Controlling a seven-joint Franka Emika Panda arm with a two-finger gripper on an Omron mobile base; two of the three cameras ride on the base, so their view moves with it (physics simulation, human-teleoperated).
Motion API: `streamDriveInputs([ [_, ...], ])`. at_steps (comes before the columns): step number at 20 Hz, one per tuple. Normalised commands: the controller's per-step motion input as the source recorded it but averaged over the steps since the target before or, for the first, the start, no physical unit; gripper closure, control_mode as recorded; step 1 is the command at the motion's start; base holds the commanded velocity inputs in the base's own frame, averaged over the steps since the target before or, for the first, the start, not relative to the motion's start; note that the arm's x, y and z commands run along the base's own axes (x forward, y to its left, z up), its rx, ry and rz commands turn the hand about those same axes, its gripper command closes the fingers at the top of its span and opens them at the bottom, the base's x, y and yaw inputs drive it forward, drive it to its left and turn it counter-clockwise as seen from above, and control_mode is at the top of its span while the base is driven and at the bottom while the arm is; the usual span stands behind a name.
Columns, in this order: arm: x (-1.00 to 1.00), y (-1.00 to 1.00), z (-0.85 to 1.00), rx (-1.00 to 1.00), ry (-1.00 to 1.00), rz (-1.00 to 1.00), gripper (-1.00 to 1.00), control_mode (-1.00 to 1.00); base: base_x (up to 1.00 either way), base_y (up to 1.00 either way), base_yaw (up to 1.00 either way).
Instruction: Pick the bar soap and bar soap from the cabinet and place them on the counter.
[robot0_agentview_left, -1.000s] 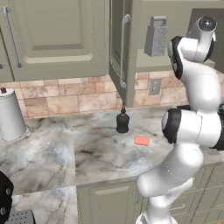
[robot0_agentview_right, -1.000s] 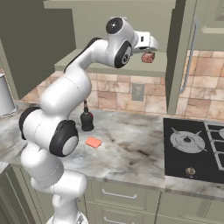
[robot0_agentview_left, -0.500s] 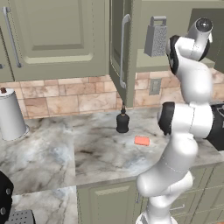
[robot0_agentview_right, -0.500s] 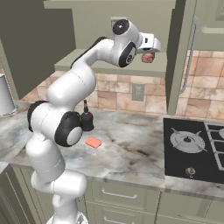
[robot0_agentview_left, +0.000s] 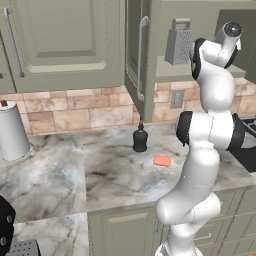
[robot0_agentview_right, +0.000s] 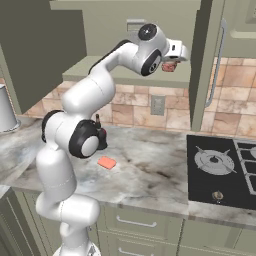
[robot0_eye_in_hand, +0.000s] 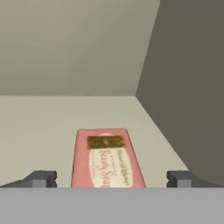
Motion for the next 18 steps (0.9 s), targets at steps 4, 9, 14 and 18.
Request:
streamDriveInputs([
  [4,0.19,-0.11,-0.19,0.0,0.02,-0.01,-1.0,-1.0,0.0,0.0,0.0],
  [9,0.1,-0.07,-0.22,0.01,0.02,-0.01,-1.0,-1.0,0.0,0.0,0.0],
  [14,0.11,-0.02,-0.12,0.01,0.01,-0.02,-1.0,-1.0,0.0,0.0,0.0],
  [18,0.01,0.0,-0.03,0.0,0.01,-0.02,1.0,-1.0,0.0,0.0,0.0],
])
